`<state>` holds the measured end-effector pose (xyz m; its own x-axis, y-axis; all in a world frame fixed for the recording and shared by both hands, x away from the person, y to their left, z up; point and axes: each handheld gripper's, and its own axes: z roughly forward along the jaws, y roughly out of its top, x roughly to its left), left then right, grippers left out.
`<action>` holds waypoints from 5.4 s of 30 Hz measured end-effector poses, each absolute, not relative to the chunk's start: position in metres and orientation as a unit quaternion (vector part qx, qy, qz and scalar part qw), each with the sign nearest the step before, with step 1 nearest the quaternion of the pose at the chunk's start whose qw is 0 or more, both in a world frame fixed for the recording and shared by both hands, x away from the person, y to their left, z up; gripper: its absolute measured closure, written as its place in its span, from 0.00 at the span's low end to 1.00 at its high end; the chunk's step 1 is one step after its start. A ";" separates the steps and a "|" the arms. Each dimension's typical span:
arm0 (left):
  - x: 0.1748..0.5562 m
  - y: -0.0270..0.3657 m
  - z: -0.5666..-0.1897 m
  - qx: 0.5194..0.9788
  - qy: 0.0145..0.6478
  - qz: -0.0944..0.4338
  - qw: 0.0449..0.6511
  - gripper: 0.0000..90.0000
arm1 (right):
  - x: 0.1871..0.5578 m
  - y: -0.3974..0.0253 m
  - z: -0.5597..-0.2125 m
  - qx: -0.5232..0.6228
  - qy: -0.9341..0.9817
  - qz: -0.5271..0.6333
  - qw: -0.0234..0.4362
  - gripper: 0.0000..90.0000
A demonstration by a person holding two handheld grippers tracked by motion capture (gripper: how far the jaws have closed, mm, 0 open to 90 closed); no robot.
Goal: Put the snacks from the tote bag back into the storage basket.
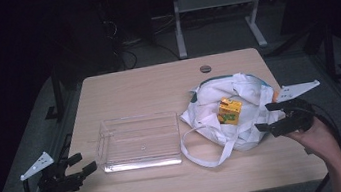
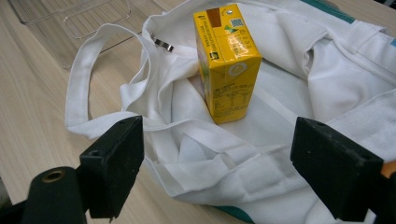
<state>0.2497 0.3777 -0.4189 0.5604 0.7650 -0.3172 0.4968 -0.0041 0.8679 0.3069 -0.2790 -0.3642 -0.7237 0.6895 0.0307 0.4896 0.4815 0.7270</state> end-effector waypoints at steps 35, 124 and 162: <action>0.249 0.379 -0.418 0.694 0.453 0.125 0.546 0.14 | 0.343 -0.247 -0.358 0.314 0.877 0.347 0.108 0.21; 0.249 0.379 -0.418 0.691 0.453 0.124 0.549 0.14 | 0.411 -0.195 -0.386 0.263 0.931 0.236 0.094 0.55; 0.249 0.380 -0.418 0.691 0.453 0.126 0.548 0.14 | 0.406 -0.204 -0.333 0.266 0.919 0.275 0.100 0.57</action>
<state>0.2485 0.3802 -0.4175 0.5576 0.7647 -0.3230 0.4886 0.0123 0.8724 0.4059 -0.2036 -0.3332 -0.8389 0.5429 -0.0380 0.4328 0.7078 0.5584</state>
